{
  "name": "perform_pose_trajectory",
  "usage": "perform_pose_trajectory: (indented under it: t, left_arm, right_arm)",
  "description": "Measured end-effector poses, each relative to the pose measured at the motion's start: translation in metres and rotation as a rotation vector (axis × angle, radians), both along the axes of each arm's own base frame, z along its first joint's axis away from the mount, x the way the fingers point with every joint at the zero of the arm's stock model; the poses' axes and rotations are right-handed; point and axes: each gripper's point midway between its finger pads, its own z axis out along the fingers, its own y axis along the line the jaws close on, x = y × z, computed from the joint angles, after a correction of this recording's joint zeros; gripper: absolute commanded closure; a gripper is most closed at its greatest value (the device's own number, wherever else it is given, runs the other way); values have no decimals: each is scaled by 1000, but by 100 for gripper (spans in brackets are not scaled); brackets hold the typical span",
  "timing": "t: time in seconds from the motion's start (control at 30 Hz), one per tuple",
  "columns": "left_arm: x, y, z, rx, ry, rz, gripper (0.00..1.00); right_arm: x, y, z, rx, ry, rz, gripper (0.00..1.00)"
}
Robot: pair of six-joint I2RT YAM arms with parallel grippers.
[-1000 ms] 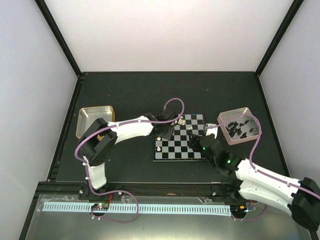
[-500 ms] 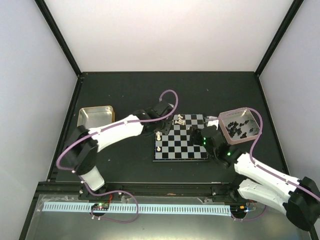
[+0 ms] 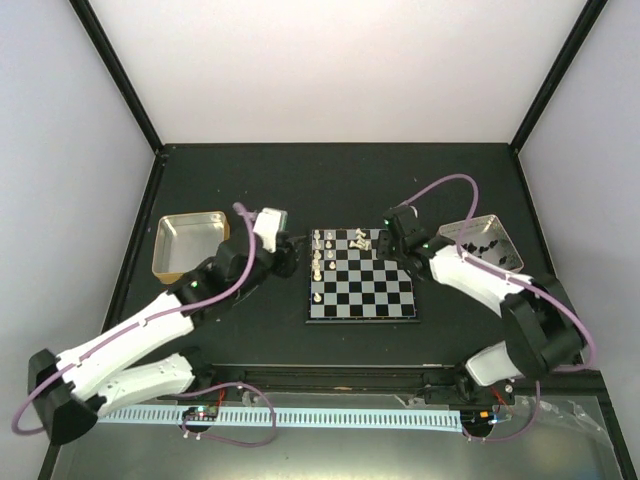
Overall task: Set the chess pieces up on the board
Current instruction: Pick up the chess piece from the chessboard.
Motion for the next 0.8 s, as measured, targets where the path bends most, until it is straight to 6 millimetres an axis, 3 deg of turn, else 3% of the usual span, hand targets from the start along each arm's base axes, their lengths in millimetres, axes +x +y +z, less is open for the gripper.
perform_pose_trajectory:
  t: [0.17,0.33,0.5,0.67,0.8]
  left_arm:
    - [-15,30,9,-59,-84,42,46]
    - [-21,46,24,-86,-148,71,44]
    - [-22,52,28,-81,-173,81,45]
    - [-21,53,26,-65,-175,80,46]
    - [-21,53,25,-57,-174,78,46]
  right_arm:
    - [15,5,-14,-53,52,17,55]
    - [24,13,-29,-79,94,77,55]
    - [22,17,-45,-71,145,149,74]
    - [22,16,-64,-80,206,169,79]
    - [23,13,-62,-95,207,153,79]
